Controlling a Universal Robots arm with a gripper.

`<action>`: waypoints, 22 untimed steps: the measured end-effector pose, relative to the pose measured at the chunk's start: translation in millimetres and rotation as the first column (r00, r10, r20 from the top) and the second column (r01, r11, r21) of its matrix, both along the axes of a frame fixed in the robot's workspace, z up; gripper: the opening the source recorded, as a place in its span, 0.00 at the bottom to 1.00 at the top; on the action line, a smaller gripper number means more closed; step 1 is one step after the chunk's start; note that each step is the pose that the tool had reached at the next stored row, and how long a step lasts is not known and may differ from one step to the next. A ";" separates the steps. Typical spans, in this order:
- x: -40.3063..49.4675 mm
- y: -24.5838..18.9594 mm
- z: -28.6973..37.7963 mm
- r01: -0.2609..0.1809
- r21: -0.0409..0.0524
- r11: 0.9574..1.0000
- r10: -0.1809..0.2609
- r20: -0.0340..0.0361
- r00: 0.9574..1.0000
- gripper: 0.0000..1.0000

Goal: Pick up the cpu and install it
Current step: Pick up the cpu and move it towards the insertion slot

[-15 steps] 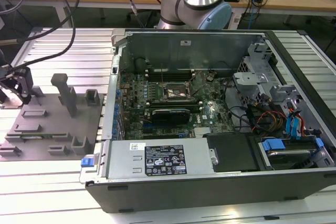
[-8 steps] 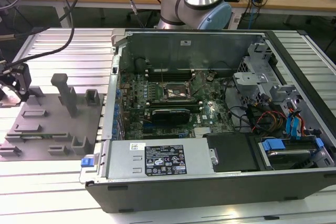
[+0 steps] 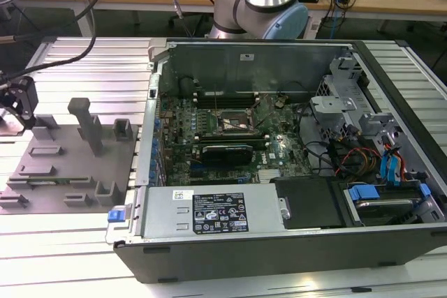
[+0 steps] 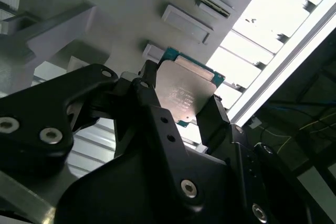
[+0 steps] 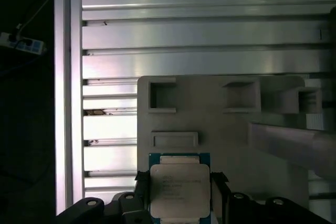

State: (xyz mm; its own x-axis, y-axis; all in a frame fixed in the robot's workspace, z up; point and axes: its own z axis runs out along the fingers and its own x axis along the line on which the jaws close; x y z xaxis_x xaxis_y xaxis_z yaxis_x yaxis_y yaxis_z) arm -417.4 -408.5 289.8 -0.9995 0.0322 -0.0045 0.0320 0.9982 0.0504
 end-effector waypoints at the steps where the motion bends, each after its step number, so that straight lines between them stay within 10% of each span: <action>1: 0.0 0.1 1.5 0.000 0.000 1.000 0.000 0.000 1.000 0.55; 22: 0.0 1.8 61.2 0.000 0.000 1.000 0.000 0.000 1.000 0.55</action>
State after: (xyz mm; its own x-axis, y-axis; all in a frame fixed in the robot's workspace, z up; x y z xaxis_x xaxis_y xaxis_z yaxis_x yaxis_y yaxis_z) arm -417.4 -406.7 351.0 -0.9995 0.0322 -0.0047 0.0320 0.9982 0.0503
